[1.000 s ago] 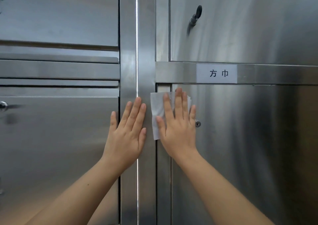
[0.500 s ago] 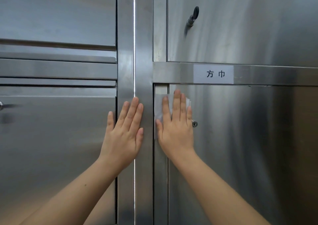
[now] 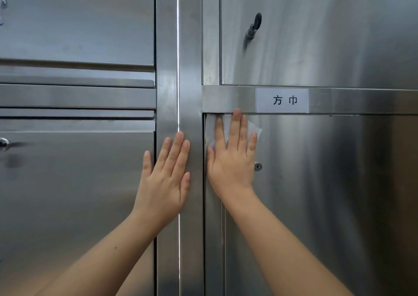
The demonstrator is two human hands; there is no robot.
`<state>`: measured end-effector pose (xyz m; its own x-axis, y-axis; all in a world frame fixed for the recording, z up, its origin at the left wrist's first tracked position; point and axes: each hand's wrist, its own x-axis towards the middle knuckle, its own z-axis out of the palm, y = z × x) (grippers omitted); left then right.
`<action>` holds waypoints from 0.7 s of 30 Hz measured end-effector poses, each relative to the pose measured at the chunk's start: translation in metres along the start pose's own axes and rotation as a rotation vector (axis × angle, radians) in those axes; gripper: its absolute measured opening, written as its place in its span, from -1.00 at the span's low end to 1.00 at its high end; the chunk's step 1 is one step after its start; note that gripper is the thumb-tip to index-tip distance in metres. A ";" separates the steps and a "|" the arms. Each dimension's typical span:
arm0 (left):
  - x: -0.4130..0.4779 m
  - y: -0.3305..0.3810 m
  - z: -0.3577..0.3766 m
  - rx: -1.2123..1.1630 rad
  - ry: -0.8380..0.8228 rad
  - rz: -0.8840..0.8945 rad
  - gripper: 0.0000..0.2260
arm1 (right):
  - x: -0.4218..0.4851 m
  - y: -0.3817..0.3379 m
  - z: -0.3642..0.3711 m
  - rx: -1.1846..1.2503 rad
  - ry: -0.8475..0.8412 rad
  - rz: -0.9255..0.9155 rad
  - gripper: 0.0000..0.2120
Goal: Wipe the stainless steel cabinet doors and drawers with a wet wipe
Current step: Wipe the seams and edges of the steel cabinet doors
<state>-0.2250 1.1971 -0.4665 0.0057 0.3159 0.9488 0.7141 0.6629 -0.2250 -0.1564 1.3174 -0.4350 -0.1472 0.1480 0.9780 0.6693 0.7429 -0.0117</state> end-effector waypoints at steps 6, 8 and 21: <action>-0.001 0.000 0.001 -0.006 0.002 -0.003 -0.50 | -0.020 0.000 0.005 -0.018 0.038 0.005 -0.48; -0.001 -0.001 0.001 -0.012 0.000 -0.009 -0.49 | -0.023 0.002 0.005 -0.026 0.040 -0.021 -0.48; -0.001 -0.002 0.000 0.015 -0.002 -0.002 -0.49 | -0.022 0.001 0.004 -0.045 0.017 -0.048 -0.47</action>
<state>-0.2262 1.1955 -0.4668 0.0029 0.3166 0.9486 0.7036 0.6734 -0.2269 -0.1556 1.3176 -0.4572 -0.1678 0.1013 0.9806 0.6936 0.7190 0.0444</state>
